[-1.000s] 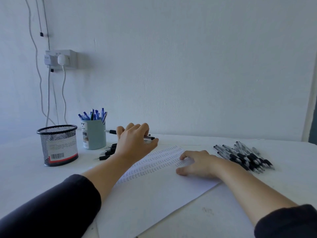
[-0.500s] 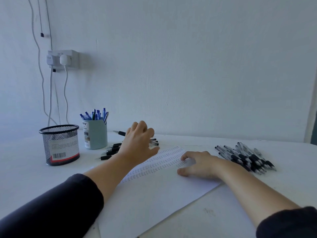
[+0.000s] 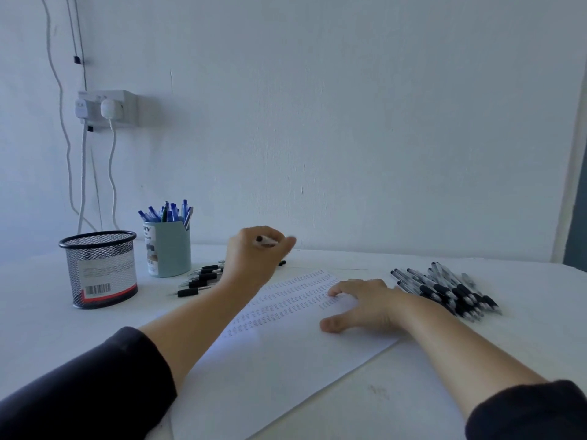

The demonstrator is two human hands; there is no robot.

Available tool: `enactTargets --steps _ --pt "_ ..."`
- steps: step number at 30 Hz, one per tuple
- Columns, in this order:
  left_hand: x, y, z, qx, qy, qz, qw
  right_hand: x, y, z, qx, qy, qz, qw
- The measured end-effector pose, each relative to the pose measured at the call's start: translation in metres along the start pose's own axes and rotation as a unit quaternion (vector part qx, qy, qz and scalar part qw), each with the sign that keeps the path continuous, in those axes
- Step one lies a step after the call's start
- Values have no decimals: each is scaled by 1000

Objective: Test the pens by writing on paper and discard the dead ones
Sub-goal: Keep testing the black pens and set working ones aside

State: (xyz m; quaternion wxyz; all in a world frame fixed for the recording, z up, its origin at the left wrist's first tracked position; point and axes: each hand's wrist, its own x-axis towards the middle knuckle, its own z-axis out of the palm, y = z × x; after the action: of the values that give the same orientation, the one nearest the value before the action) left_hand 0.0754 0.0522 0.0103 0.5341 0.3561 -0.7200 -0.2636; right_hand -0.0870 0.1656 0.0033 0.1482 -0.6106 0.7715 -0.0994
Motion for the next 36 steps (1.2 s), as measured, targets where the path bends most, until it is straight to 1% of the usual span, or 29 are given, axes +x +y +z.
enactTargets --steps 1,3,5,8,10,12,15,19,22,28,36 --pt "-3 5 4 -62 4 -61 996 -1 0 -1 -2 -3 -1 1000" --pt "-7 12 11 -124 8 -132 983 -2 0 0 -8 -9 2 1000" --pt "-14 17 18 -160 -5 -174 972 1 1 1 -8 -10 9 1000" --pt "-26 24 25 -229 -34 -250 940 6 3 3 -3 -6 26 1000" --pt "-30 25 29 -222 -73 -270 934 8 5 4 1 -4 33 999" --pt "-31 23 32 -198 -95 -271 937 9 4 4 4 -4 36 999" --pt "-31 20 35 -160 -98 -260 947 8 5 5 5 -4 46 999" --pt "-33 14 39 -63 -114 -212 969 6 3 4 5 -10 36 999" --pt "-32 13 40 -9 -112 -193 975 7 4 3 3 -12 35 999" --pt "-33 13 40 50 -111 -171 978 10 7 3 1 -14 36 999" --pt "-33 10 42 79 -112 -155 978 18 11 5 4 -12 36 999"
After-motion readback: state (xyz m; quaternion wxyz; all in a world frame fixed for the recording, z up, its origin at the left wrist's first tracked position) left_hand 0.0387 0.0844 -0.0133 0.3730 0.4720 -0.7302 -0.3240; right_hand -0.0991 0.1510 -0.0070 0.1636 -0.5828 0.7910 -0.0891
